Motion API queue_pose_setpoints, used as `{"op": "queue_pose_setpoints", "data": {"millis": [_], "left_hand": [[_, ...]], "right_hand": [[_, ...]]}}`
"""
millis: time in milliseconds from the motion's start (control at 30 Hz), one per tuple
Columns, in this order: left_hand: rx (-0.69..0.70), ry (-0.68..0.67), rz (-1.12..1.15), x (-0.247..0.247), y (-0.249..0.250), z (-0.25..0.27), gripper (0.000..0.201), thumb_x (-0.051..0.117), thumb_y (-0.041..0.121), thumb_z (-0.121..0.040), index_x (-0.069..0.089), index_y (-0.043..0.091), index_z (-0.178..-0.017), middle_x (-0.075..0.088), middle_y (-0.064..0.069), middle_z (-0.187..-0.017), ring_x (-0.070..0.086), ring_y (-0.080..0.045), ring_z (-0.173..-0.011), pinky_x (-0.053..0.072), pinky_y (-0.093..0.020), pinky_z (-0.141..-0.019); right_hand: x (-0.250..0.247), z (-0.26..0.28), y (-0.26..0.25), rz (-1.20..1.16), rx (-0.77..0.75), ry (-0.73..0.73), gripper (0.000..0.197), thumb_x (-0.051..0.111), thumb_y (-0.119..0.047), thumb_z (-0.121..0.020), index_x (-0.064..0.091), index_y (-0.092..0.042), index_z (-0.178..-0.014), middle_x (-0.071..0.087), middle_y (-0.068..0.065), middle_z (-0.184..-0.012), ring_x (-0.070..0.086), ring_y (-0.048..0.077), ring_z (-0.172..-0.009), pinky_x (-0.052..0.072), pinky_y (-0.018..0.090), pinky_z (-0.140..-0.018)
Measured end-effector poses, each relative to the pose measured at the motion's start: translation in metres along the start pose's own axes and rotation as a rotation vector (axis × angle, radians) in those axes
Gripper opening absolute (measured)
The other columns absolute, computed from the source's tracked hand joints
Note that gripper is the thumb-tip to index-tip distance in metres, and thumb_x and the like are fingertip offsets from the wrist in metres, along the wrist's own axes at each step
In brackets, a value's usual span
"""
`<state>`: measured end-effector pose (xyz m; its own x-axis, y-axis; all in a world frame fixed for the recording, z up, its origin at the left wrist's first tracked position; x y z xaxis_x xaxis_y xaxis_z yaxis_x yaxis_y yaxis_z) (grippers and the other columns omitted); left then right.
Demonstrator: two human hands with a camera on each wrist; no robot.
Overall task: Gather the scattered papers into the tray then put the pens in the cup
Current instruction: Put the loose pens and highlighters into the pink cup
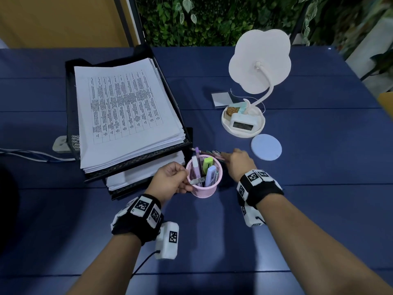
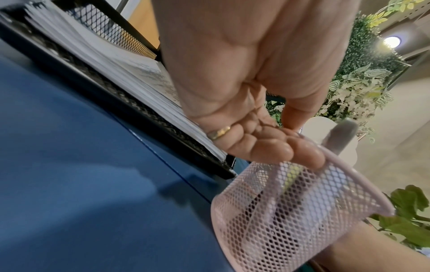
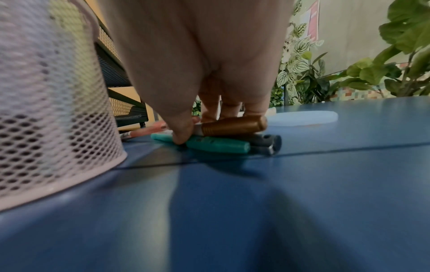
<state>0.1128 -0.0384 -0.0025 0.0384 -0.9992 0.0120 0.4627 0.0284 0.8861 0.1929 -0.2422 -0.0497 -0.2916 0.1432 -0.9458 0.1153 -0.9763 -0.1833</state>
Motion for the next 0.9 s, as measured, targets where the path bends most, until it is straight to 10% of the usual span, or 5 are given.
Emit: {"op": "queue_pose_setpoints", "data": {"millis": [467,667,800,900], "left_hand": [[-0.013,0.012,-0.073,-0.012,-0.021,0.041,0.019,0.051,0.004,-0.094,0.048,0.011,-0.077,0.060,0.001,-0.048,0.062,-0.011,-0.042,0.043,-0.017,-0.041],[-0.015,0.015,-0.087,-0.014,-0.024,0.055,0.018,0.047,0.001,-0.093,0.046,0.014,-0.081,0.058,-0.006,-0.053,0.061,-0.013,-0.041,0.042,-0.018,-0.040],[-0.037,-0.016,-0.143,-0.010,-0.021,0.060,0.016,0.045,0.002,-0.092,0.044,0.017,-0.089,0.058,-0.007,-0.054,0.060,-0.014,-0.041,0.041,-0.019,-0.040],[-0.046,-0.035,-0.205,-0.009,-0.016,0.060,0.012,0.046,0.006,-0.094,0.044,0.018,-0.091,0.060,-0.007,-0.058,0.060,-0.015,-0.042,0.041,-0.019,-0.042]], "right_hand": [[0.019,0.093,0.005,-0.456,0.197,0.132,0.020,0.049,-0.012,-0.091,0.066,-0.006,-0.100,0.059,0.019,-0.096,0.056,0.037,-0.094,0.046,0.035,-0.079],[-0.001,0.118,-0.001,-0.932,0.265,0.141,0.015,0.051,-0.014,-0.091,0.046,-0.027,-0.084,0.058,-0.017,-0.070,0.056,0.018,-0.083,0.044,0.035,-0.082],[-0.024,0.132,-0.020,-1.280,0.206,0.133,0.015,0.052,-0.016,-0.095,0.042,-0.020,-0.084,0.054,-0.002,-0.080,0.053,0.012,-0.072,0.043,0.013,-0.060],[-0.036,0.137,-0.030,-1.274,0.198,0.165,0.019,0.040,-0.023,-0.099,0.055,-0.016,-0.090,0.056,0.003,-0.087,0.052,0.013,-0.078,0.041,0.016,-0.060]]}}
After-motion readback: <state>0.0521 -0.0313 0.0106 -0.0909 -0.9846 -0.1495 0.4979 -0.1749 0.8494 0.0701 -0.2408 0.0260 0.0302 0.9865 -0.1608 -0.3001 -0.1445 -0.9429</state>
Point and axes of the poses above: each hand's wrist, its own z-axis away from the middle knuckle, its own x-axis out of the palm, y = z × x, the point moved 2 cm from there along -z, towards the middle knuckle
